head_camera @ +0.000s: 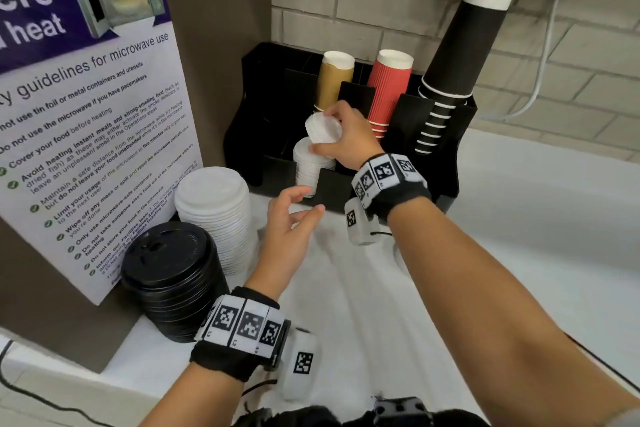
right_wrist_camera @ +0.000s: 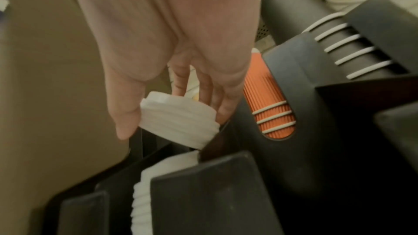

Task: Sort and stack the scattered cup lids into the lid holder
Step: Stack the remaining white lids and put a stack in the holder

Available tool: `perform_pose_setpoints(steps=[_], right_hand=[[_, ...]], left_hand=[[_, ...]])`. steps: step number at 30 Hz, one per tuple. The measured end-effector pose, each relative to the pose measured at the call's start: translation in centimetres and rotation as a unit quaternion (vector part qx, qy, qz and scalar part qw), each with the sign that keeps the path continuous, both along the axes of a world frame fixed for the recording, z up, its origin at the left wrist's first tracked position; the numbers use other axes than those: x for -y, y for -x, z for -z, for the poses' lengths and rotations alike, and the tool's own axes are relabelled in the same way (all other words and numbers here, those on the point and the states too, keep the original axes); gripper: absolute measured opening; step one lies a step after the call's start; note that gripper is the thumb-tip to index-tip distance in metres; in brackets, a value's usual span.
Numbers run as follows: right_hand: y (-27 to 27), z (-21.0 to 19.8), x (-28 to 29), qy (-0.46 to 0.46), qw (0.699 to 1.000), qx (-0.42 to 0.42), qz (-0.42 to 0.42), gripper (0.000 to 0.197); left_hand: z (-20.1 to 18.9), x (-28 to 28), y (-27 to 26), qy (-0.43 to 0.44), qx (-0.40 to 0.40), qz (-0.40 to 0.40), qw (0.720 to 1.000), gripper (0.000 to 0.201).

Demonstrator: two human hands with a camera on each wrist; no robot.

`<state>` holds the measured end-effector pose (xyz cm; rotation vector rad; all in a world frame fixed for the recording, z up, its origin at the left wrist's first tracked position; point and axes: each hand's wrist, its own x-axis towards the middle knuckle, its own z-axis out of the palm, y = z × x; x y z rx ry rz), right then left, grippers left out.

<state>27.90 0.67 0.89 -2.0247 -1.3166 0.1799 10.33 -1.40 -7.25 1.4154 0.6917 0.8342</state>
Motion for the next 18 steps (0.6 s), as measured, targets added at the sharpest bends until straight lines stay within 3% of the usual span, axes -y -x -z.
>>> perform_pose_setpoints(steps=[9, 18], right_hand=[[-0.2, 1.3, -2.9, 0.093, 0.993, 0.068, -0.026, 0.063], [0.5, 2.0, -2.0, 0.114, 0.979, 0.166, -0.013, 0.067]], left_hand=[[-0.3, -0.4, 0.9, 0.011, -0.01, 0.005, 1.0, 0.023], [-0.1, -0.8, 0.6, 0.019, -0.009, 0.011, 1.0, 0.023]])
